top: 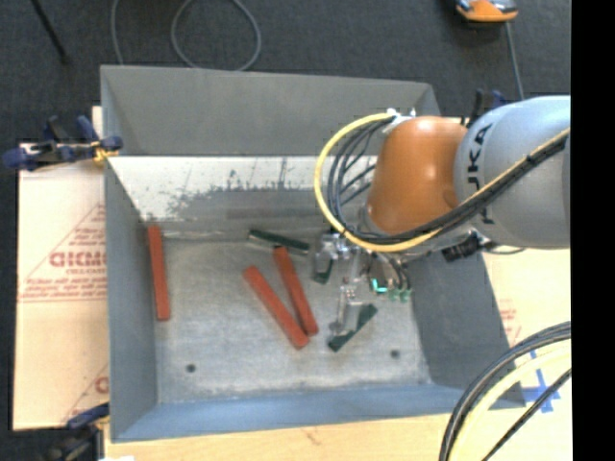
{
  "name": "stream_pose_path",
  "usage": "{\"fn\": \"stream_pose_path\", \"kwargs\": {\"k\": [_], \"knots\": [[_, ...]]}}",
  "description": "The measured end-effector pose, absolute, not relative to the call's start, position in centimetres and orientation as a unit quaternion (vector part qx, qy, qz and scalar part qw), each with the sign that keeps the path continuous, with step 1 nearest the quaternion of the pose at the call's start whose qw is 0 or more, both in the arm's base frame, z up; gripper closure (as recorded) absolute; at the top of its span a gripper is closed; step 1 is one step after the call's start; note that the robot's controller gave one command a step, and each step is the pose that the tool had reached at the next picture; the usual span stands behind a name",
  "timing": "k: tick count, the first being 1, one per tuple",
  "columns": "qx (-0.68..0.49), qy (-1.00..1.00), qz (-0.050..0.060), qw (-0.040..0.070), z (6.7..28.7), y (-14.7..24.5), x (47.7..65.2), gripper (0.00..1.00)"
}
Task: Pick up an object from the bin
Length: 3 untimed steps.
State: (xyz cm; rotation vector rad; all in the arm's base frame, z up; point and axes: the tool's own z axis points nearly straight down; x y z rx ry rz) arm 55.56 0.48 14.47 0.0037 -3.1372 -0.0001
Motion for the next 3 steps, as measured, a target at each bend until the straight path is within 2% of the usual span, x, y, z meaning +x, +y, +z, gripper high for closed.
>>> {"fn": "stream_pose_path", "kwargs": {"k": [1,2,3], "knots": [[-0.041,-0.999,0.000,0.002,7.3,-3.8,53.9,0.00],[-0.142,-0.990,0.000,-0.003,7.7,-1.2,57.1,0.00],[-0.202,-0.979,0.000,0.000,10.3,-3.3,50.7,0.00]]}}
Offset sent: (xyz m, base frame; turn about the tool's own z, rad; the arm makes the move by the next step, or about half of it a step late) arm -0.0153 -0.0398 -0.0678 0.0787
